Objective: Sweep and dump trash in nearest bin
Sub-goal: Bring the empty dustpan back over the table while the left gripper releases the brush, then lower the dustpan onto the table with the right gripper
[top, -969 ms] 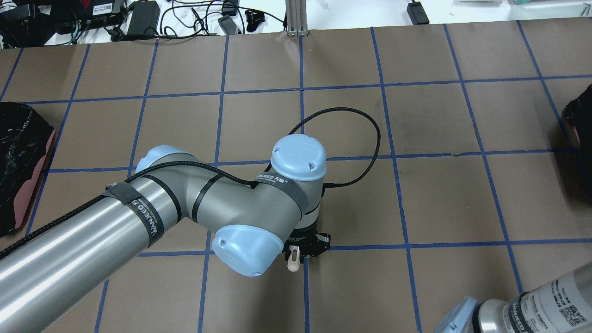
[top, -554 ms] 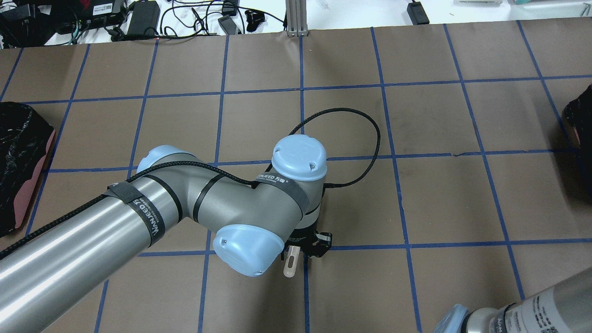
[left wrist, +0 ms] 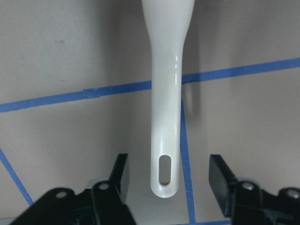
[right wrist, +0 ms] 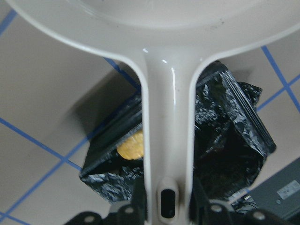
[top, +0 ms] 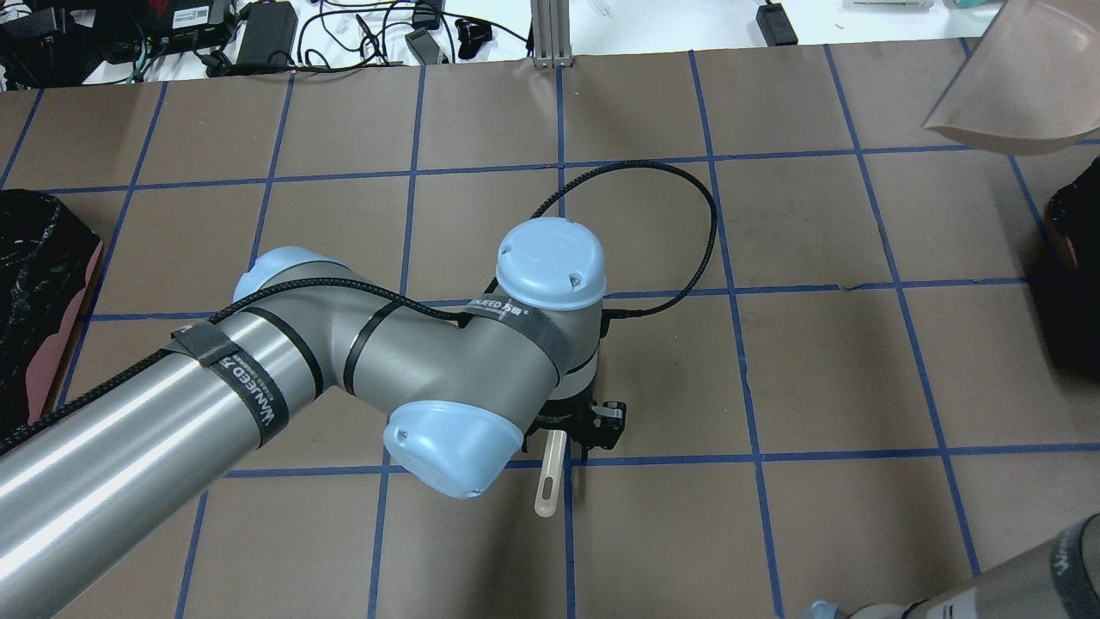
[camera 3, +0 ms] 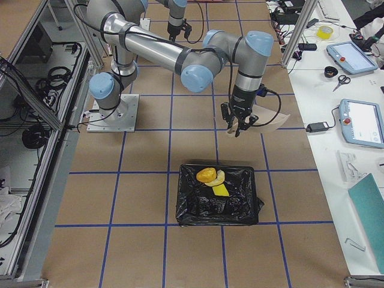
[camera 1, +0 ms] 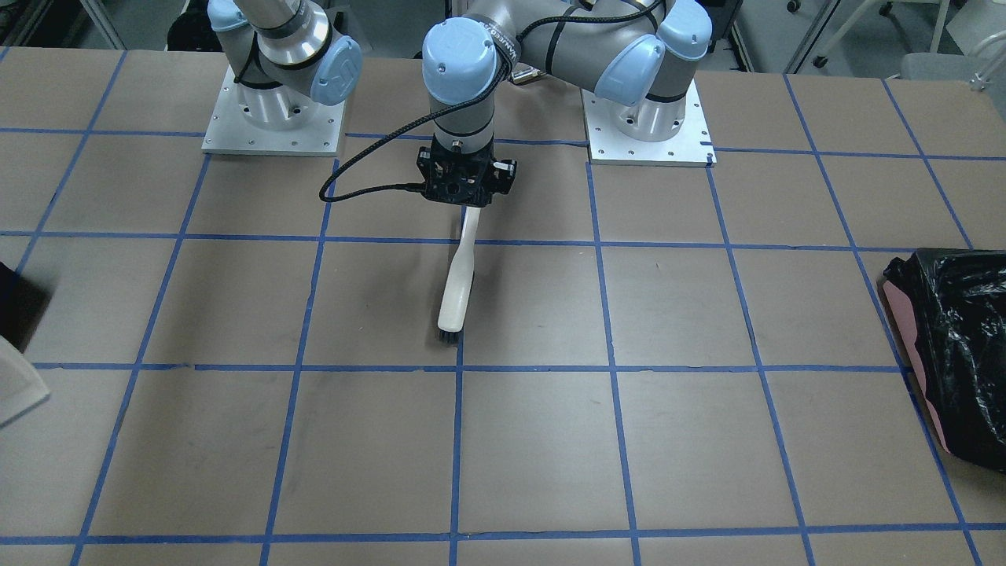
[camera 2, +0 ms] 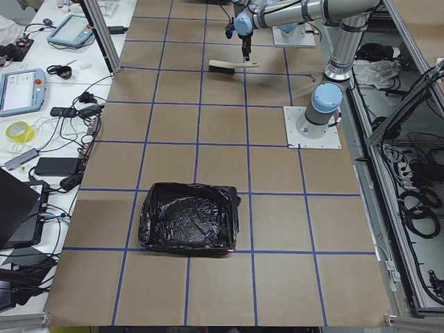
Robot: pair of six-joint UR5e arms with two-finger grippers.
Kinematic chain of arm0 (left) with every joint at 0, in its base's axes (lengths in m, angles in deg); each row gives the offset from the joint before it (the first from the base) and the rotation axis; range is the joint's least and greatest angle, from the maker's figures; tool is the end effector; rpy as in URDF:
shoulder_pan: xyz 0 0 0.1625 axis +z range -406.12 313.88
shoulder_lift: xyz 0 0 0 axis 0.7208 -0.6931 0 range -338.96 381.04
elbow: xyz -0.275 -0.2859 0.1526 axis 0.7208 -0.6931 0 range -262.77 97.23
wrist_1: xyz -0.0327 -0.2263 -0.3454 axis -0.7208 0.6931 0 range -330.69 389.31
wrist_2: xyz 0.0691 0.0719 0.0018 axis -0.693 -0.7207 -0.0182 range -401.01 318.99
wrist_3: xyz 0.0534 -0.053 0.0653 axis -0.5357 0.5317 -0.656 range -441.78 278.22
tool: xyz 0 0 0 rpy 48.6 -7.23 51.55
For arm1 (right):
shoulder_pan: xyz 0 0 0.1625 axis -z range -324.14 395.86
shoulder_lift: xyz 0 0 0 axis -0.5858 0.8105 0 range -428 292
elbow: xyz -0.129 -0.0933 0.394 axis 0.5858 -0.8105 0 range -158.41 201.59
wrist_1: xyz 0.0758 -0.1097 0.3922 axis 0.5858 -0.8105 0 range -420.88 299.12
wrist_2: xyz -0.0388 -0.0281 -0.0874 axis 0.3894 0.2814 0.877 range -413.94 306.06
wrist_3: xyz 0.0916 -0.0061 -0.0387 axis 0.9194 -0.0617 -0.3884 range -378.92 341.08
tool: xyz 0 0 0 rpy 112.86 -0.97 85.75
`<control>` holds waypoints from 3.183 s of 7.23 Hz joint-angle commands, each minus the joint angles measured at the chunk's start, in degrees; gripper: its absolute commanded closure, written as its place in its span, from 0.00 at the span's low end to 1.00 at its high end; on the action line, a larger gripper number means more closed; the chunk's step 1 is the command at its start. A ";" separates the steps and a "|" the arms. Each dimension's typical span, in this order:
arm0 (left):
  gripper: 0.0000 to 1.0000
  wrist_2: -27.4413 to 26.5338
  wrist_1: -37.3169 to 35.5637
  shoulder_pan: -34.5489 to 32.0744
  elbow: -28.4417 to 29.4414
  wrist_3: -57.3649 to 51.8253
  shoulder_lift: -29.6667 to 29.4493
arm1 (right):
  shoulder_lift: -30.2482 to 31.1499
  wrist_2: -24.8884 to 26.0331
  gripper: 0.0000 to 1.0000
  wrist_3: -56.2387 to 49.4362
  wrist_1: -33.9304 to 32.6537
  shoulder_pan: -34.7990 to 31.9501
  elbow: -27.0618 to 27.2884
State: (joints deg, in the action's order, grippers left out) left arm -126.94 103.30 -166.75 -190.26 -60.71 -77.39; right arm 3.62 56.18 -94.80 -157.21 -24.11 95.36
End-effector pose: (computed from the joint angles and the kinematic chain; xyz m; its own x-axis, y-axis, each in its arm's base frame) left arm -0.3734 -0.3556 0.2964 -0.9872 0.1596 0.0033 0.1575 0.9699 0.1857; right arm -0.2306 -0.5969 0.4650 -0.6794 -0.7173 0.1544 -0.6543 0.6875 0.3149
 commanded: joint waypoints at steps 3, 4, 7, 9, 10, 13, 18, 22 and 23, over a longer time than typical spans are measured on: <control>0.00 -2.11 1.95 11.60 12.20 -7.21 0.77 | 3.00 -11.76 1.00 30.90 7.29 -9.26 5.68; 0.00 -2.30 2.90 16.78 14.75 -15.28 1.47 | 2.83 -11.95 1.00 37.75 7.48 -14.07 5.68; 0.00 -2.39 15.63 29.80 23.98 -23.27 4.63 | -0.32 -16.77 1.00 59.64 6.95 -27.36 4.98; 0.00 -2.91 16.36 32.29 22.43 -23.27 6.39 | -2.87 -23.00 1.00 71.60 6.51 -33.26 4.72; 0.00 -3.96 16.10 32.39 20.76 -23.27 7.62 | -4.97 -23.29 1.00 74.70 6.51 -36.50 4.28; 0.00 -4.15 18.38 32.12 18.38 -23.27 10.09 | -9.64 -27.13 1.00 81.67 4.86 -42.85 4.01; 0.00 -3.80 17.85 32.12 18.37 -22.84 10.44 | -14.83 -27.07 1.00 86.25 3.26 -49.63 4.01; 0.00 -3.71 17.77 32.03 17.06 -22.48 10.97 | -14.66 -26.28 1.00 85.99 3.70 -48.93 4.01; 0.00 -3.71 17.76 32.21 17.06 -22.57 11.06 | -14.66 -26.02 1.00 85.81 3.70 -48.75 4.01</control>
State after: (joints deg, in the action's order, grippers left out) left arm -130.70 121.11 -134.68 -172.92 -83.25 -66.52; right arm -11.03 29.94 -8.82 -153.48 -73.14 99.37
